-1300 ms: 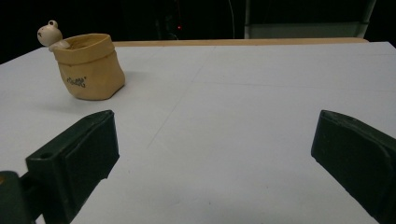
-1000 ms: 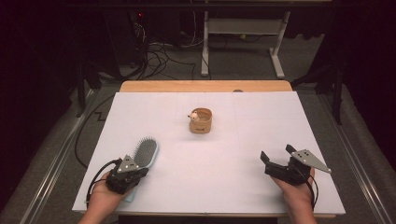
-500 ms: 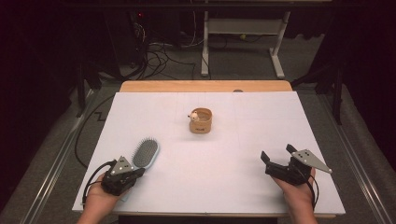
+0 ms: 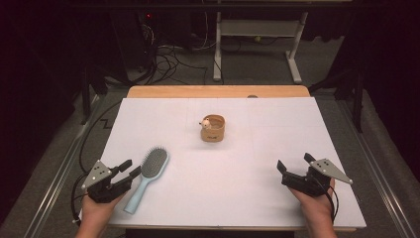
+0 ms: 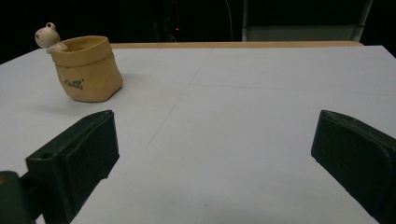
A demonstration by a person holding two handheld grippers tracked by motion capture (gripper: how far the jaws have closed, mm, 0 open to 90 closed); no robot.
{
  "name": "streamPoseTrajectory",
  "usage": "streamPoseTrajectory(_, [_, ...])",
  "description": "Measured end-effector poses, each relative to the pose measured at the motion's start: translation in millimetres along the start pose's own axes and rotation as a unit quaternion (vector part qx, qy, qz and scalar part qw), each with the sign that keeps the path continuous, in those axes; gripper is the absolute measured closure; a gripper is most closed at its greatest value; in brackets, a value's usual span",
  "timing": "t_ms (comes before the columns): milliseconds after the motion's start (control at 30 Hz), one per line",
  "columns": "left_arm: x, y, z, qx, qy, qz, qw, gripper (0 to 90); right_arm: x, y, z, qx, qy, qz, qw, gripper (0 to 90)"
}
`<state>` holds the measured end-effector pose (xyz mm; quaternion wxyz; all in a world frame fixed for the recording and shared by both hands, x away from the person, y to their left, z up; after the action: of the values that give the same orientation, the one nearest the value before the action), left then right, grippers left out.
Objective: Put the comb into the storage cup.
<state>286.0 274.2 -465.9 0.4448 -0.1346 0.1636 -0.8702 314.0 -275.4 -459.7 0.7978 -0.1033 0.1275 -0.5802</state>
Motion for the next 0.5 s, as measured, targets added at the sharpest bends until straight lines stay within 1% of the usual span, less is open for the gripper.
streamPoseTrajectory(67, [1.2, 0.9, 2.4, -0.001, 0.010, 0.002, 0.9999, 44.8, -0.1, -0.2, 0.1, 0.000, 0.000, 0.000, 1.0000, 1.4])
streamPoseTrajectory(100, [1.2, 0.9, 2.4, -0.001, 0.010, 0.002, 0.9999, 43.2, -0.1, -0.2, 0.2, 0.000, 0.000, 0.000, 1.0000, 1.5])
streamPoseTrajectory(133, [3.6, 1.4, 4.2, -0.007, 0.021, -0.005, 0.9997, 41.9, -0.2, -0.1, 0.2, 0.000, 0.000, 0.000, 1.0000, 1.5])
streamPoseTrajectory(167, [3.6, 1.4, 4.2, -0.007, 0.021, -0.005, 0.9997, 40.0, -0.2, -0.2, 0.3, 0.000, 0.000, 0.000, 1.0000, 1.4])
streamPoseTrajectory(200, [5.6, 1.8, 6.0, -0.009, 0.030, -0.010, 0.9995, 37.0, -0.1, -0.2, 0.3, 0.000, 0.001, 0.001, 1.0000, 1.4])
streamPoseTrajectory(233, [6.3, 1.8, 6.9, -0.011, 0.032, -0.010, 0.9994, 35.6, 0.1, -0.2, 0.4, 0.000, 0.001, 0.001, 1.0000, 1.4])
streamPoseTrajectory(300, [7.0, 1.4, 7.5, -0.009, 0.034, -0.011, 0.9993, 33.6, 0.3, -0.5, 0.7, 0.001, 0.002, 0.001, 1.0000, 1.4])
streamPoseTrajectory(367, [7.4, 0.1, 8.4, -0.001, 0.033, -0.016, 0.9993, 33.4, 0.6, -0.5, 0.8, 0.001, 0.002, 0.000, 1.0000, 1.4])
streamPoseTrajectory(400, [7.5, -0.1, 9.3, 0.003, 0.030, -0.015, 0.9994, 29.7, 1.4, -0.5, 0.8, 0.002, 0.003, 0.000, 1.0000, 1.4])
streamPoseTrajectory(433, [7.5, -0.1, 9.3, 0.003, 0.030, -0.015, 0.9994, 27.9, 1.4, -0.5, 0.8, 0.002, 0.003, 0.000, 1.0000, 1.4])
streamPoseTrajectory(467, [7.6, -0.4, 9.1, 0.007, 0.028, -0.010, 0.9995, 23.7, 1.7, -0.5, 0.6, 0.001, 0.004, 0.000, 1.0000, 1.4])
streamPoseTrajectory(500, [7.5, -0.9, 7.5, 0.018, 0.025, 0.010, 0.9995, 19.2, 1.6, -0.2, 0.5, 0.001, 0.004, 0.000, 1.0000, 1.4])
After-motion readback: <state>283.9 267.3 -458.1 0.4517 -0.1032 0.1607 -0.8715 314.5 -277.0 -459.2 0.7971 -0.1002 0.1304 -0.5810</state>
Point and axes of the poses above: each handheld gripper's, and its own axes: y roughly forward along the jaws, z roughly out of its top, x roughly to its right, the point moved 2 cm from there along y, roughly forward along the jaws, and after that the axes turned 1 degree about -z, right-handed, at the moved point
